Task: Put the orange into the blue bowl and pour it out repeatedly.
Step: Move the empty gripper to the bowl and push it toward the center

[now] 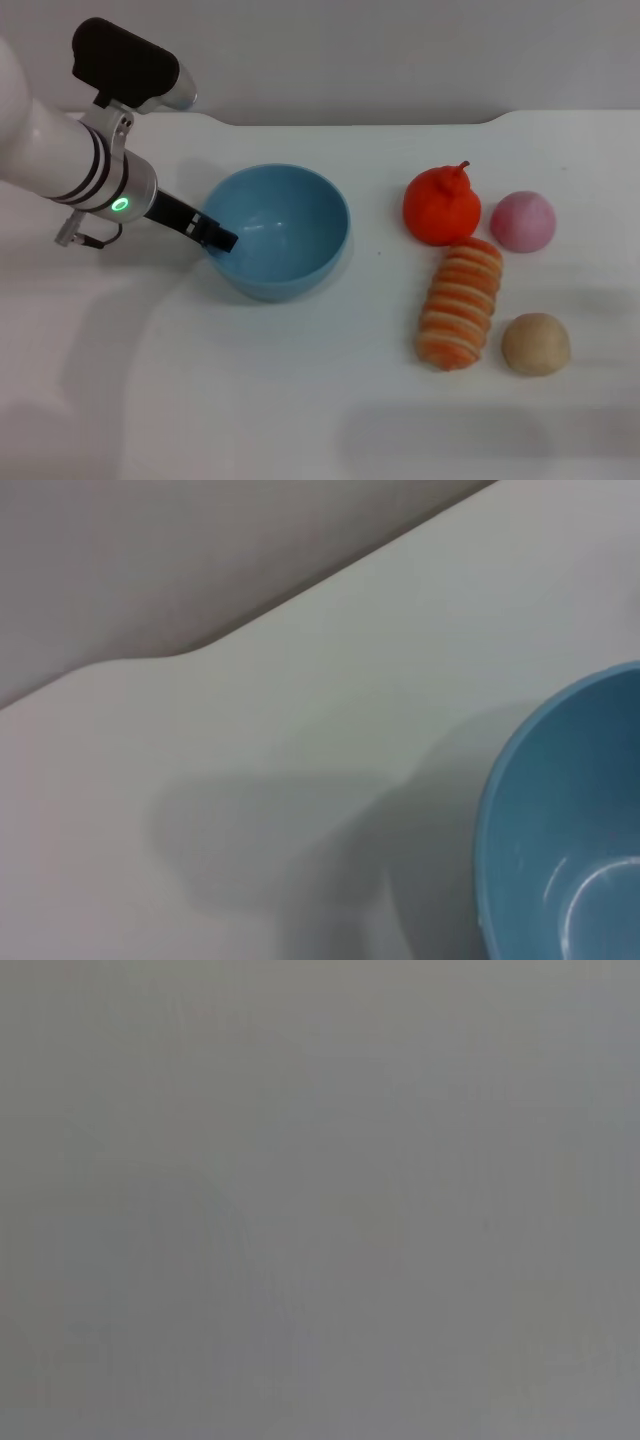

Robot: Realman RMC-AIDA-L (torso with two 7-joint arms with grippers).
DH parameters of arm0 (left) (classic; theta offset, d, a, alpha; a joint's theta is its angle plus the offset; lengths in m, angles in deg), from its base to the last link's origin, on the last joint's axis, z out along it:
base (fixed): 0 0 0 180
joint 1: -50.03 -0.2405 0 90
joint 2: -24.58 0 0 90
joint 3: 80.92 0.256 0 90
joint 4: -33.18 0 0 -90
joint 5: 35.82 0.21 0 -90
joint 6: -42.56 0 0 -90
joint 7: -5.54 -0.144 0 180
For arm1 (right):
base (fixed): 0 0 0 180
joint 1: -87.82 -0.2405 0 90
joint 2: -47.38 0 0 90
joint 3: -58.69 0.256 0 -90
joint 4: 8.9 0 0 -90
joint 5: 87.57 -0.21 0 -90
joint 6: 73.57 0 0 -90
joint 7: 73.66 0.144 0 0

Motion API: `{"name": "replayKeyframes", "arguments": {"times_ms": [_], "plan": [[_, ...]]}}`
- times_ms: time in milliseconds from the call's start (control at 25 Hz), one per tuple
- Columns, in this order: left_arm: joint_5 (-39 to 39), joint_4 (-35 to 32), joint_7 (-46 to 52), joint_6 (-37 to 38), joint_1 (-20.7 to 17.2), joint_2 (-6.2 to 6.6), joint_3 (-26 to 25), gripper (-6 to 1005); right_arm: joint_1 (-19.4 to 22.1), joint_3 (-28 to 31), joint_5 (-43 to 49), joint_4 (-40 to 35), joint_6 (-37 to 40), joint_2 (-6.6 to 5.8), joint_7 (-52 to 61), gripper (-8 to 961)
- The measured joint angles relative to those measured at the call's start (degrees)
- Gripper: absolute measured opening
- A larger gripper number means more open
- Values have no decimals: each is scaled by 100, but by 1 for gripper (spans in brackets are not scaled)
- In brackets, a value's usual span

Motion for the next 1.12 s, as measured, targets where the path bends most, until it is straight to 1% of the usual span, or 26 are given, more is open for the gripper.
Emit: {"name": "replayKeyframes", "arguments": {"times_ms": [200, 480, 600, 800, 1040, 1120], "plan": [[-102, 9, 0, -41, 8, -16, 41, 781, 7, 6, 3, 0, -2, 0, 1, 768], [-161, -42, 1, -115, 16, -21, 380, 779, -1, 7, -15, 0, -45, 0, 1, 768], [-162, -59, -1, -134, 34, -19, 414, 601, -1, 7, -18, 0, -47, 0, 1, 767], [-162, -82, -6, -141, 44, -25, 428, 365, -1, 7, -25, 0, -51, 0, 1, 767], [-173, -134, -71, -182, 47, -24, 631, 143, -1, 7, -32, 0, -62, -2, 13, 767], [-175, -146, -69, -187, 47, -22, 683, 108, 0, 7, -32, 0, -63, 0, 40, 767]]}}
